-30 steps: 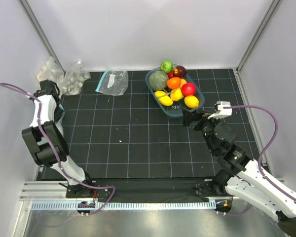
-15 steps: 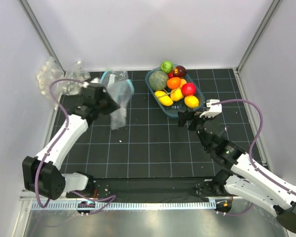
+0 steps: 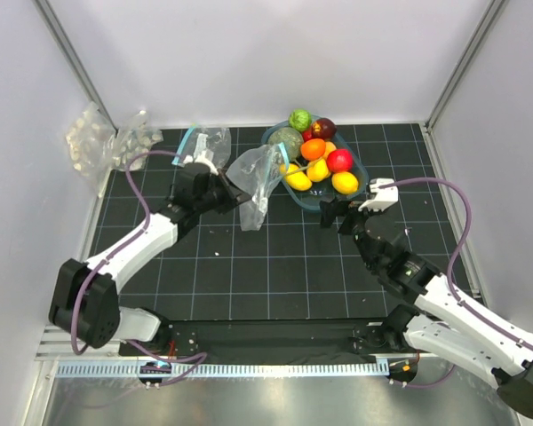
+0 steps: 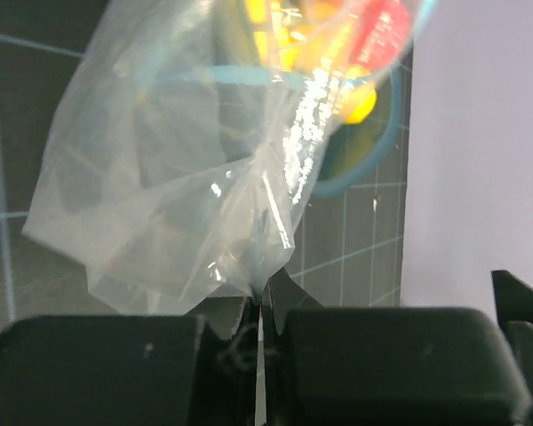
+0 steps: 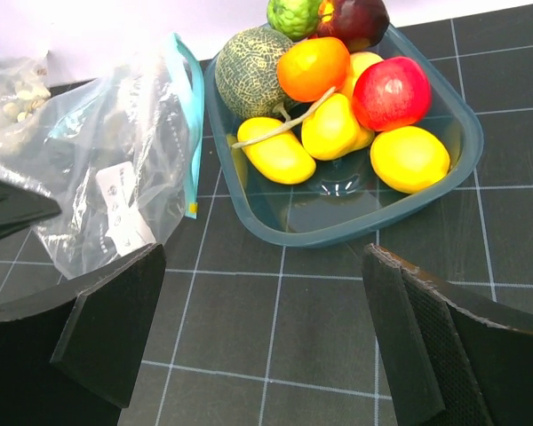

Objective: Place the food in the zip-top bag and seal the zipper
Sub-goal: Open the zipper of the food storage bag.

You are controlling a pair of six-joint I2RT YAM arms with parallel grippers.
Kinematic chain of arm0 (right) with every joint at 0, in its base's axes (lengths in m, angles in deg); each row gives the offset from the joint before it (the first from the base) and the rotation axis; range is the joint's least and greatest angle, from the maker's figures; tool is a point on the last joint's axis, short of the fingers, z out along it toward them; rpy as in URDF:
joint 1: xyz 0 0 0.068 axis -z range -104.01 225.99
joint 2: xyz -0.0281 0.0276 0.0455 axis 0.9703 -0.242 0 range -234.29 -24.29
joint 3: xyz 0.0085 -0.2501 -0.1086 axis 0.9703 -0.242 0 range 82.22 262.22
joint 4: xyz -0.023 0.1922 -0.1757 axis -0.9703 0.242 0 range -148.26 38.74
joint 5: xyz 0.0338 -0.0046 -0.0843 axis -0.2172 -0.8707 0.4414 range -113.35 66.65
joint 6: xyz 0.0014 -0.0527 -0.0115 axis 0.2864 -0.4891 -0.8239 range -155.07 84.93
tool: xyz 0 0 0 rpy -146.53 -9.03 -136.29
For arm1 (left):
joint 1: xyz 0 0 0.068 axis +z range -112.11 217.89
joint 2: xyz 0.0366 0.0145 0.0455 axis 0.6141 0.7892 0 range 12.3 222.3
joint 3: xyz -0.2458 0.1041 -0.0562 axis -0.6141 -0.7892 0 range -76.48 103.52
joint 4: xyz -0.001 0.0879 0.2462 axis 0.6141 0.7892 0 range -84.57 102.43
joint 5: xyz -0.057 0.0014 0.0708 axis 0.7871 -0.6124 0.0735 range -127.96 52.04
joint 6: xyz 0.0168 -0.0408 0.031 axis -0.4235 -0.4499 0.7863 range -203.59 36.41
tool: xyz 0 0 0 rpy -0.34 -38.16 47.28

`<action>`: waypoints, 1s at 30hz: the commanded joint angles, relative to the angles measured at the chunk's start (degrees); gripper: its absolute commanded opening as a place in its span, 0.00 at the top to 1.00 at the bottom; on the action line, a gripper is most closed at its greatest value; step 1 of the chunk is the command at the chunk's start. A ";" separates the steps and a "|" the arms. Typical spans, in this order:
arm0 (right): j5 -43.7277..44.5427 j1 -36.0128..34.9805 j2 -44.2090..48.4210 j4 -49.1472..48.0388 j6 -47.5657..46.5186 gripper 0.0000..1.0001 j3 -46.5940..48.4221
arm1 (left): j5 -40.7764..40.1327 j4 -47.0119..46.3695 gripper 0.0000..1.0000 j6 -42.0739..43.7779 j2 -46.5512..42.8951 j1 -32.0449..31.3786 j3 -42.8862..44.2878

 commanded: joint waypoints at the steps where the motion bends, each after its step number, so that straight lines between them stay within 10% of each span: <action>1: -0.63 0.11 -1.24 -2.20 -0.54 0.00 2.46 | -3.18 -10.67 0.96 -1.66 -4.97 0.55 -7.32; 11: -15.30 0.11 -5.37 -8.43 2.10 0.01 2.55 | 10.24 -16.83 1.00 1.23 -4.35 0.64 -9.10; 30: -8.63 0.11 1.91 -15.29 0.78 0.01 -5.09 | 17.01 -12.35 1.00 2.73 -11.66 -6.66 -4.97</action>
